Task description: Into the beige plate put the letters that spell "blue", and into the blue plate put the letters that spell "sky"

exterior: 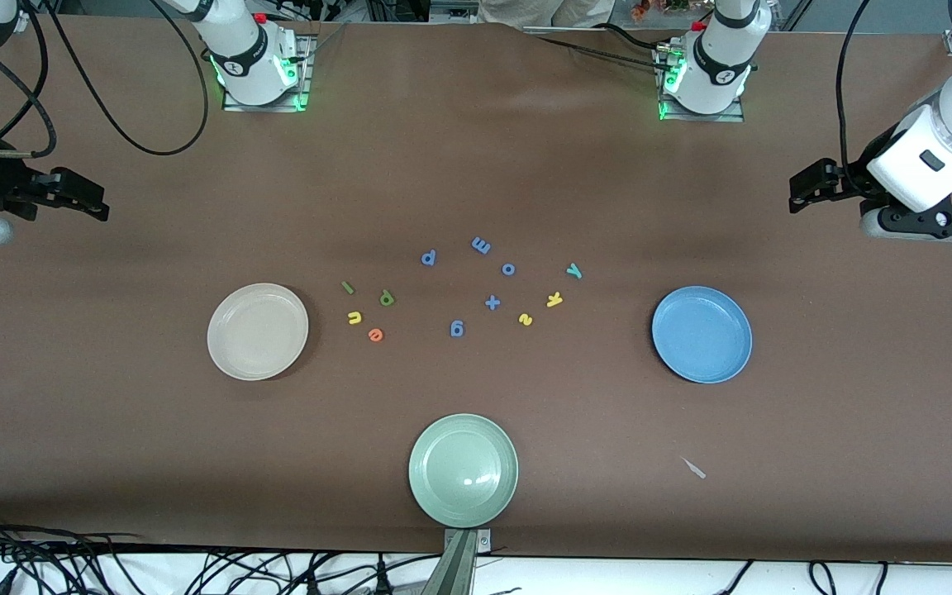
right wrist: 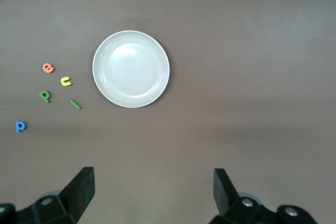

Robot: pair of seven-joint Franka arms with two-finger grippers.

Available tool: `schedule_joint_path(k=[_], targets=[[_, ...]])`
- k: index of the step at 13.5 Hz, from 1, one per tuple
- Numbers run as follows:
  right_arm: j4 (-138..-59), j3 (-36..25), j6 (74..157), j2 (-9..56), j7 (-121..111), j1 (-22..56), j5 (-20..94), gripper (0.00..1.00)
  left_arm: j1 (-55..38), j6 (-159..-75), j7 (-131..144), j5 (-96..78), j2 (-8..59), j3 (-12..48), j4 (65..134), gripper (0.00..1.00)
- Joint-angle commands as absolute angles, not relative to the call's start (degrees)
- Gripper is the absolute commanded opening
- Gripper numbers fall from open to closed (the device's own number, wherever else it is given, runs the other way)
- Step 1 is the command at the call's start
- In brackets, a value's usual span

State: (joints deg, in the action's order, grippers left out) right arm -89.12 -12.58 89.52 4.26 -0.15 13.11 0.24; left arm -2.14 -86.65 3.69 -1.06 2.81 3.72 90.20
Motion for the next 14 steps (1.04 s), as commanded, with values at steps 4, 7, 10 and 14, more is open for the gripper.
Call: schedule_joint_path(k=[4, 7, 10, 14], targets=[[-89.38, -12.57, 89.21, 3.52, 0.35, 13.1, 0.62, 1.0, -2.46, -85.17, 3.61, -1.14, 2.81, 3.87, 89.3, 1.0], [-89.47, -12.74, 89.12, 3.52, 0.35, 13.1, 0.62, 1.0, -2.9, -83.24, 5.18, -2.02, 4.56, 4.22, 89.3, 1.0], [-89.39, -12.74, 89.3, 3.52, 0.26, 13.01, 0.62, 1.0, -6.84, -81.91, 6.49, -2.02, 8.34, 4.31, 89.3, 1.0], [-89.47, -13.01, 89.12, 3.52, -0.35, 12.66, 0.62, 1.0, -15.1, -84.45, 20.87, -2.02, 14.93, 4.22, 88.86, 1.0]])
